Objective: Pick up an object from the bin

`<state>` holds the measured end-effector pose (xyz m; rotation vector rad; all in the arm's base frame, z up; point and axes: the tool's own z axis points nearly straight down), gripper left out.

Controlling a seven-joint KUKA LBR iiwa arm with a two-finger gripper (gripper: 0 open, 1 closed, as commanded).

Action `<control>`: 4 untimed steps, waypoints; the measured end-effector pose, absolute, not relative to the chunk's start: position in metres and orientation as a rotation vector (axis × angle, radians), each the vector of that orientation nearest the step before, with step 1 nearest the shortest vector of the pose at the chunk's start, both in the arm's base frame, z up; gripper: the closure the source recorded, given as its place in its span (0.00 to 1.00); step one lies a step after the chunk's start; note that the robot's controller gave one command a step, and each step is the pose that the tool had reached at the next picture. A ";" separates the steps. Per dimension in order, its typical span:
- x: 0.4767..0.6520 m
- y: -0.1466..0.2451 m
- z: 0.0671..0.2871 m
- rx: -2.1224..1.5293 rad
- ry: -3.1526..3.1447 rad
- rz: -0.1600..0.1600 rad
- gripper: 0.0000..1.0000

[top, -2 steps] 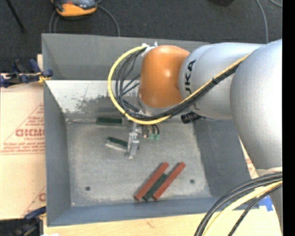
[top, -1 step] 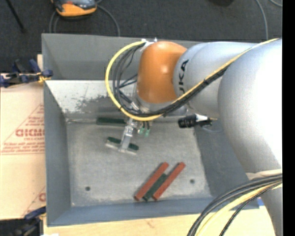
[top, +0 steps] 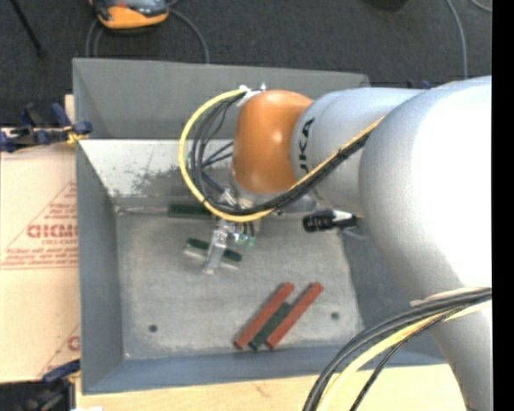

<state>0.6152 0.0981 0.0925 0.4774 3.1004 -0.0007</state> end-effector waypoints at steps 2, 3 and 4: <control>0.618 0.099 0.072 0.642 3.072 0.002 1.00; 0.617 0.099 0.074 0.642 3.073 0.001 1.00; 0.614 0.098 0.093 0.644 3.083 -0.003 1.00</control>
Offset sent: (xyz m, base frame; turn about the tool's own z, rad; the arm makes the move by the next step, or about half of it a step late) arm 0.0000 0.0000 0.0000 0.0000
